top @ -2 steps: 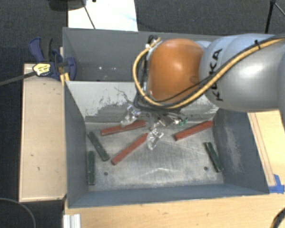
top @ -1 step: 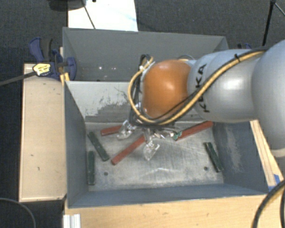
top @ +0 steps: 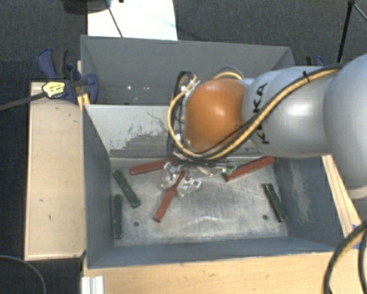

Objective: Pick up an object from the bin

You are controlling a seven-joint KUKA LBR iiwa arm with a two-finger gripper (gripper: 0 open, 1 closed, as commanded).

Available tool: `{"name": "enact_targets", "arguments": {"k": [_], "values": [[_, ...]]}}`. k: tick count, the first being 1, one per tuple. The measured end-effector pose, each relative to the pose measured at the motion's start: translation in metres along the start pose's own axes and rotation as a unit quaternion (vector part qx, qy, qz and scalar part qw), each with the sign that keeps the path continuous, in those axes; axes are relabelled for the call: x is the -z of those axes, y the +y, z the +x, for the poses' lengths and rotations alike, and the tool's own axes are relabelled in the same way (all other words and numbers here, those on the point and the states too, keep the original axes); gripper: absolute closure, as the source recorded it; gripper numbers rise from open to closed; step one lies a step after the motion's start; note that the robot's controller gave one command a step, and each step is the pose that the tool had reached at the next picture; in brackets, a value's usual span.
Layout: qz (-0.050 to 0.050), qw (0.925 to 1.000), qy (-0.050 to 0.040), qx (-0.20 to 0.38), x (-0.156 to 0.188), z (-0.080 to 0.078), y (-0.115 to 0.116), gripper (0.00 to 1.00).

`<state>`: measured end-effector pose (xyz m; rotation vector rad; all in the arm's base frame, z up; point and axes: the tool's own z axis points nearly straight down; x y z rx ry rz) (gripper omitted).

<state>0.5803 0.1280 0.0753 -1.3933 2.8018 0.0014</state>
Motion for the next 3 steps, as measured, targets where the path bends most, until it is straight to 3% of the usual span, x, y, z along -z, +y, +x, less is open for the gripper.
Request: {"name": "enact_targets", "arguments": {"k": [2, 3], "values": [[-0.002, 1.0000, 0.0022, -0.001, 0.003, 0.001, 0.001, 1.00], [-0.005, 1.0000, 0.0068, -0.001, 0.022, 0.004, 0.003, 1.00]]}}
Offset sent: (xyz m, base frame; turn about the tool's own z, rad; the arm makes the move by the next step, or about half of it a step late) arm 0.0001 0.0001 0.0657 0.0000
